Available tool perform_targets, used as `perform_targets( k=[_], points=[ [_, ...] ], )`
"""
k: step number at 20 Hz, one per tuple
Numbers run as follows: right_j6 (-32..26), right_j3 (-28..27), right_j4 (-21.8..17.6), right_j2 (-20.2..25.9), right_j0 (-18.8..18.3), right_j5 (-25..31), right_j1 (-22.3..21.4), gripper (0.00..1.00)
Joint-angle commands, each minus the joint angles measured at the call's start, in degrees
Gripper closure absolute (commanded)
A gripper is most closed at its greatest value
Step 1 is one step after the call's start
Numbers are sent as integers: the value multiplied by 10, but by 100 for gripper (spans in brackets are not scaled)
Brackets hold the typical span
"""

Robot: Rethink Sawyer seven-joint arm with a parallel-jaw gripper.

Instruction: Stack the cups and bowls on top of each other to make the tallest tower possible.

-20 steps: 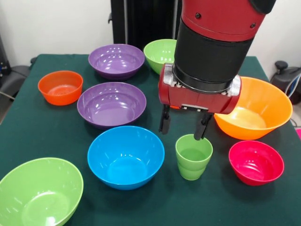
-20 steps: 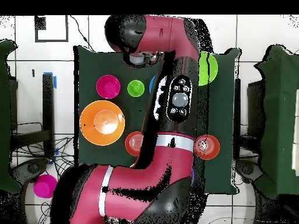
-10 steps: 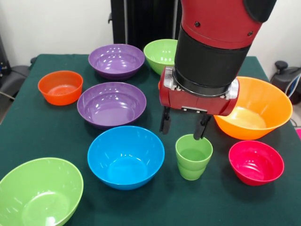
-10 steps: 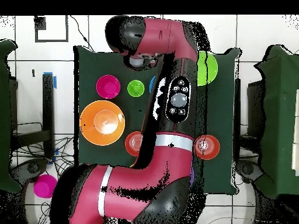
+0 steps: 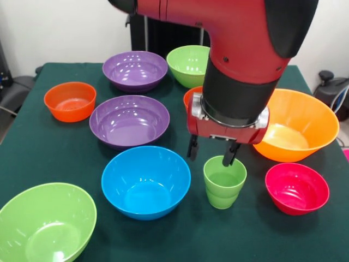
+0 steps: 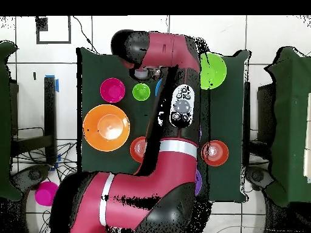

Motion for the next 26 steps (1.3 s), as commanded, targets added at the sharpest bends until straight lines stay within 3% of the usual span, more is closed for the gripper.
perform_targets(
  k=[1, 13, 26],
  points=[
    [92, 108, -1, 30, 13, -66, -18, 0],
    [110, 106, 5, 28, 15, -114, 15, 0],
    [123, 127, 12, 32, 17, -140, 23, 0]
  ],
)
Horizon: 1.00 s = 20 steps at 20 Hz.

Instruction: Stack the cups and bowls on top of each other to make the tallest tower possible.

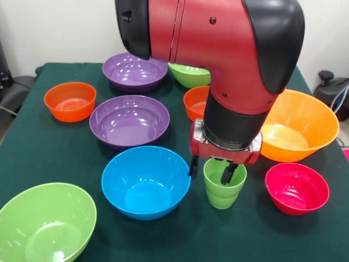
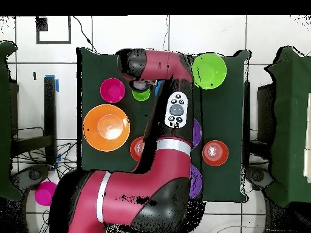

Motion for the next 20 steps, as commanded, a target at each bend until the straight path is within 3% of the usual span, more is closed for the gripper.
perform_targets(
  k=[1, 7, 20],
  points=[
    [101, 72, 10, 36, 8, -43, 3, 0],
    [104, 96, 7, 37, 11, -58, -7, 0],
    [108, 81, 9, 39, 12, -66, 12, 0]
  ],
)
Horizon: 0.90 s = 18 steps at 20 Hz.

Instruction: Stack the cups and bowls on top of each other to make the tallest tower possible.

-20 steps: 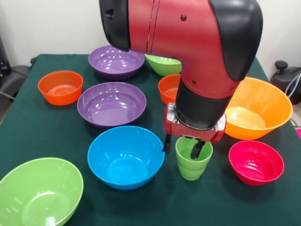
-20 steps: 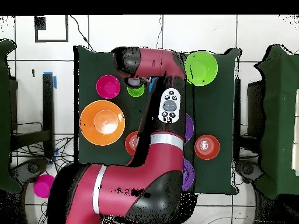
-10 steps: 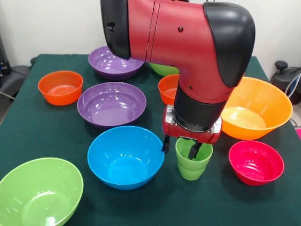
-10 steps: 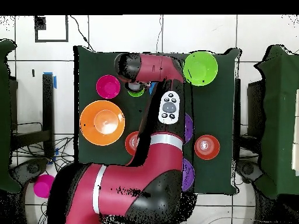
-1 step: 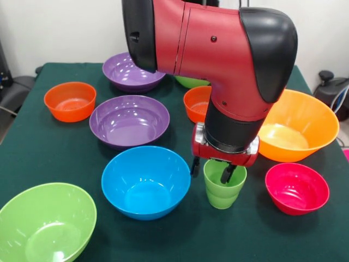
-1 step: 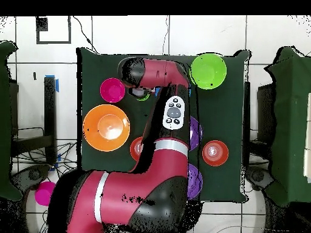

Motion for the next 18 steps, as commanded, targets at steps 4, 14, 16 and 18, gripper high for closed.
perform_targets(
  k=[4, 14, 16, 18],
  points=[
    [90, 36, 9, 40, 7, -40, 13, 0],
    [89, 36, -8, 29, 14, -98, 14, 100],
    [95, 31, 1, 32, 11, -93, 19, 100],
    [94, 27, 7, 37, 8, -97, 20, 100]
  ],
)
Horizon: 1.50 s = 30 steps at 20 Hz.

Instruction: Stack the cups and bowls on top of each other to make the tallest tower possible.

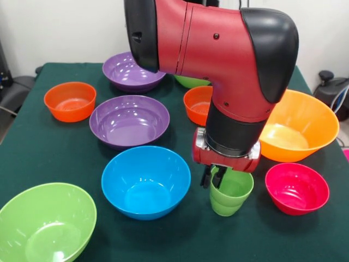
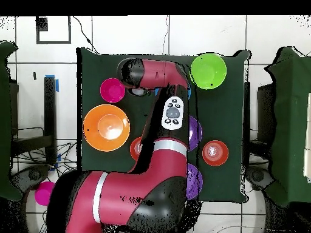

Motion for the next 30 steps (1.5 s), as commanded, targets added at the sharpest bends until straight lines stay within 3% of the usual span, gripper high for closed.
perform_targets(
  k=[1, 7, 13, 22, 30],
  points=[
    [93, 26, 9, 41, 4, -49, 18, 100],
    [85, 36, 15, 41, 1, -25, -6, 100],
    [64, 77, 29, 37, -1, 28, -67, 100],
    [55, 71, 24, 40, -14, 5, -43, 100],
    [51, 127, 28, 47, -24, -5, -66, 100]
  ],
)
